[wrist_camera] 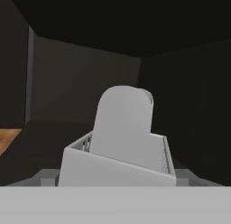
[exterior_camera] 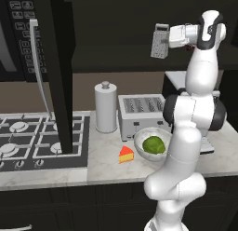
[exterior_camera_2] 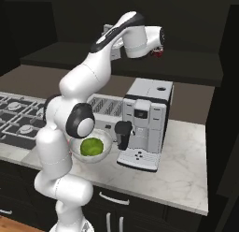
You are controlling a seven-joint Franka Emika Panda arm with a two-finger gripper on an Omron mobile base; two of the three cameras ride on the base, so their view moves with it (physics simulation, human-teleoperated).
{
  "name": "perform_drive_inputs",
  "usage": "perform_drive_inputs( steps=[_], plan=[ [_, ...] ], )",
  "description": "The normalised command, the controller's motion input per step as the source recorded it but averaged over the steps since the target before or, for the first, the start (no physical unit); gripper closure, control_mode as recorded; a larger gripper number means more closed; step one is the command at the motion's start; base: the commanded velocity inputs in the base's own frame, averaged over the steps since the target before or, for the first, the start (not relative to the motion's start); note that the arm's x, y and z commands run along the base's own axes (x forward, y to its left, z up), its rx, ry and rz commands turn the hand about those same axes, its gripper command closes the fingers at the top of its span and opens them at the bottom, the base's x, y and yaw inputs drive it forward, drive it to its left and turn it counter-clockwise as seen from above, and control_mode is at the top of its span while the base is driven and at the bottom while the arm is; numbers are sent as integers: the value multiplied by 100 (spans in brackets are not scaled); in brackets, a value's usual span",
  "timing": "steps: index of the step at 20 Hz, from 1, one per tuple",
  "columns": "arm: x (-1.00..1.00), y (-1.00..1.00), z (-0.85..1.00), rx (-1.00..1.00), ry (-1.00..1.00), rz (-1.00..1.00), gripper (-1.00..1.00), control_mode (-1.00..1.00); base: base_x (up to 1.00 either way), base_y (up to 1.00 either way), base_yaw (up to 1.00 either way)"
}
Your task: Pick the cheese from the fridge and the cheese grater from the cabinet and place them next to the salad bowl.
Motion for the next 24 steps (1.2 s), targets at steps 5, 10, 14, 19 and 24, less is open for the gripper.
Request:
perform_drive_inputs(
  steps=[5,10,14,19,24],
  plan=[
    [-44,0,0,0,0,-19,100,-100,0,0,0],
    [-43,0,-2,3,0,-28,100,-100,0,0,0],
    [-41,0,-10,9,0,-28,100,-100,0,0,0],
    [-53,0,0,3,-3,-25,100,-100,0,0,0],
    [-66,0,1,2,-1,-25,100,-100,0,0,0]
  ],
)
